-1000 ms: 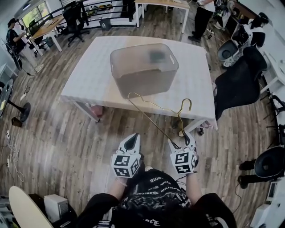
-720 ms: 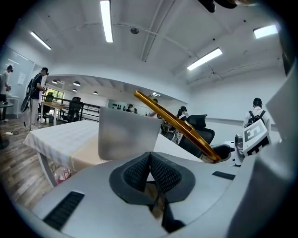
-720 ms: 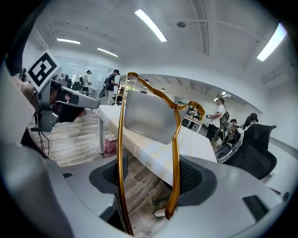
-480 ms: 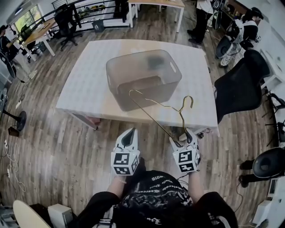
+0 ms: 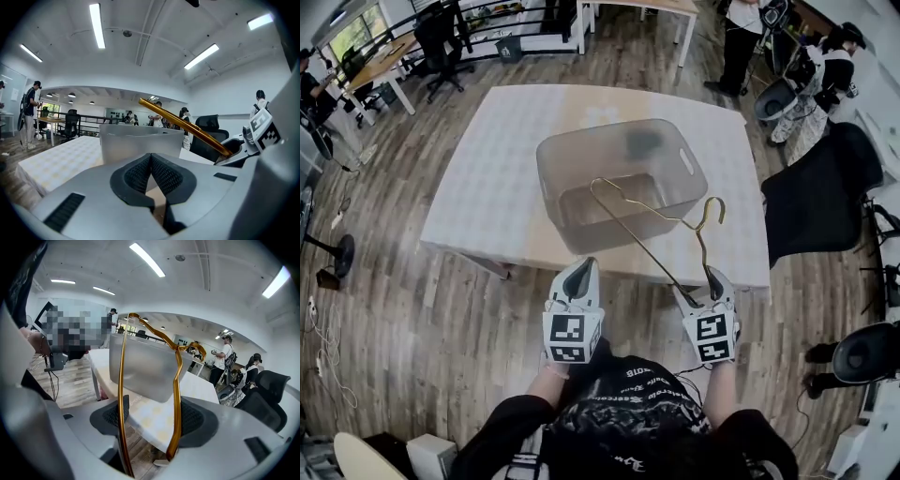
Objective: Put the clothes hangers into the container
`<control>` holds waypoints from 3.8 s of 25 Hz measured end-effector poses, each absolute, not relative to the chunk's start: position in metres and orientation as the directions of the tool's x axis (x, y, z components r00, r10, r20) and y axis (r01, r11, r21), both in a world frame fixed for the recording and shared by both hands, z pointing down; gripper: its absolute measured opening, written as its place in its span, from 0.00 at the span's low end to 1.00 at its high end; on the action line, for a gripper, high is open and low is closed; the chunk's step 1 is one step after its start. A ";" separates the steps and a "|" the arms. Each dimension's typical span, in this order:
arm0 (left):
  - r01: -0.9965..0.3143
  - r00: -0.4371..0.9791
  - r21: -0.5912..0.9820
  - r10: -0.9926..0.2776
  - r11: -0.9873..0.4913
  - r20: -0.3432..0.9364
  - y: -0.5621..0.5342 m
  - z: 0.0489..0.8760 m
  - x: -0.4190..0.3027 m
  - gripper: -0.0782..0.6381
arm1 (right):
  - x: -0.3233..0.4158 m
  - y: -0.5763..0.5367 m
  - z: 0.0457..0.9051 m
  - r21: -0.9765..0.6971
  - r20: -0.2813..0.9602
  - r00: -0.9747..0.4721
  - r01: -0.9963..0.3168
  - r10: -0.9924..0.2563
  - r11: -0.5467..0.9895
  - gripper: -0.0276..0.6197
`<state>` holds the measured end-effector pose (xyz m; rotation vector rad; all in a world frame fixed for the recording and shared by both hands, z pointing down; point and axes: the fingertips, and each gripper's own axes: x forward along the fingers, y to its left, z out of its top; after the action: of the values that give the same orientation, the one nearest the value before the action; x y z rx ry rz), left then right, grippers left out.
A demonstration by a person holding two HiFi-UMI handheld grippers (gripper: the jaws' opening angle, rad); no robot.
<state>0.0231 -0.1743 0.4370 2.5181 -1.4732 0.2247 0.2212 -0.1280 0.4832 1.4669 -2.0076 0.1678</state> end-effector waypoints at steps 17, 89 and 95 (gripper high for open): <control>-0.839 0.544 0.163 -0.811 -0.520 0.216 -0.218 0.417 -0.024 0.14 | 0.206 -0.222 0.428 0.362 0.658 -0.240 -0.731 -0.714 0.579 0.54; -0.972 0.162 0.202 -0.968 -0.122 0.193 -0.256 0.436 -0.156 0.14 | 0.146 -0.341 0.519 -0.220 0.966 0.028 -0.436 0.257 0.873 0.54; -0.974 0.156 0.197 -0.964 -0.114 0.214 -0.252 0.444 -0.153 0.14 | 0.144 -0.341 0.539 -0.223 0.958 0.071 -0.430 0.279 0.875 0.54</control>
<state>-0.1529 -0.2516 0.4437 2.1486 -1.8693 0.0468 0.1444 -0.3409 0.5395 0.1304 -1.4027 0.5354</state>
